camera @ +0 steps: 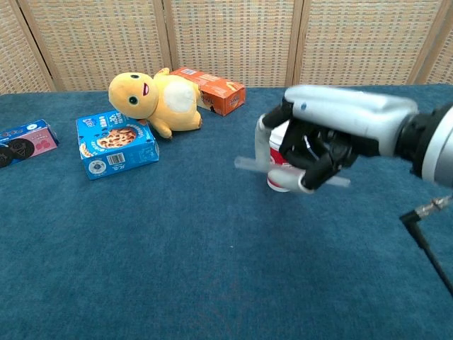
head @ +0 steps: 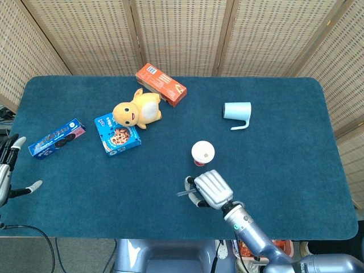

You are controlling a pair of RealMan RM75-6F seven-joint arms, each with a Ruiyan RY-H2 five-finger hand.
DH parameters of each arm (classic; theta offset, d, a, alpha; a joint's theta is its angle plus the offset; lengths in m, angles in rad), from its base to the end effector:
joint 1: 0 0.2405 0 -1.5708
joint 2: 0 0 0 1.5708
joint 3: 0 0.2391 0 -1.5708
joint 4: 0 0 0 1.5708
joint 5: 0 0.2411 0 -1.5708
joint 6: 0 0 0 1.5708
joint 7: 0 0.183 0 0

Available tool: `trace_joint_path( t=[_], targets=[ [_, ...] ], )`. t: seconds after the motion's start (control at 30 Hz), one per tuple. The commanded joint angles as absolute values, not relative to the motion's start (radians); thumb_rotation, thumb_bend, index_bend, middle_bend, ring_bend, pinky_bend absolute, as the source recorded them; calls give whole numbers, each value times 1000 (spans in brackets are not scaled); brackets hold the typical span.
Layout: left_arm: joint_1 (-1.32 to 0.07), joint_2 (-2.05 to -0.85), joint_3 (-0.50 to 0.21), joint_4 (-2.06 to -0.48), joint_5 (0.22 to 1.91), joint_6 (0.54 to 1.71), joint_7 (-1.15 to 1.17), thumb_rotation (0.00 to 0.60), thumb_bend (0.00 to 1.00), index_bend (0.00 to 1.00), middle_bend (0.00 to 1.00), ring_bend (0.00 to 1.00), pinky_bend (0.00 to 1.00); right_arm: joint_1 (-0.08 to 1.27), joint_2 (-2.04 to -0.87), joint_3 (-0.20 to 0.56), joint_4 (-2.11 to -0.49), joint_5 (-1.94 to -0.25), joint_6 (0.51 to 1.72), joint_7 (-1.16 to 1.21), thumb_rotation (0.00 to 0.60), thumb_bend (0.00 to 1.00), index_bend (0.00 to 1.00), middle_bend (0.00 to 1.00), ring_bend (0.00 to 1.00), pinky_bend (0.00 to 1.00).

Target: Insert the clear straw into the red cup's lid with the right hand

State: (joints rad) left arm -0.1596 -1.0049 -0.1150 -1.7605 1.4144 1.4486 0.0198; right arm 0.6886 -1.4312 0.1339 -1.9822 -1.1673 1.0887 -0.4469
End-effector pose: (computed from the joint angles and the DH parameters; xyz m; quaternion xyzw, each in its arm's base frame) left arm -0.2758 0.2556 0.1530 -0.5792 -0.3807 -0.4147 0.5896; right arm -0.0387 -0.2793 -0.0347 0.7443 -0.3996 0.4397 0.3051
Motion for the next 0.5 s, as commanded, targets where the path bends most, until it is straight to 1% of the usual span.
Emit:
trace_joint_path(
  t=[0.03,0.2,0.3,0.33,0.5],
  targets=[
    [-160,-1005,-116,-1760,1412,1448,22,600,0,0,0,0,0,718,-1361,215,-2033,-1117,1052,-379,600,504,710,900,749,763],
    [-161,-1006,-117,-1760,1408,1446,24,600,0,0,0,0,0,732,-1315,295,-2065,-1034,1039,-297,600,525,710,900,750,762],
    [-161,-1007,-119,-1760,1406,1447,25,600,0,0,0,0,0,747,-1275,378,-2082,-938,1013,-198,600,535,710,900,750,762],
    [-160,-1006,-119,-1760,1405,1449,25,600,0,0,0,0,0,754,-1261,422,-2081,-886,1001,-143,600,535,710,900,750,762],
    [-160,-1006,-120,-1760,1403,1451,26,600,0,0,0,0,0,778,-1237,480,-2054,-789,963,-54,600,544,710,900,750,762]
  ],
)
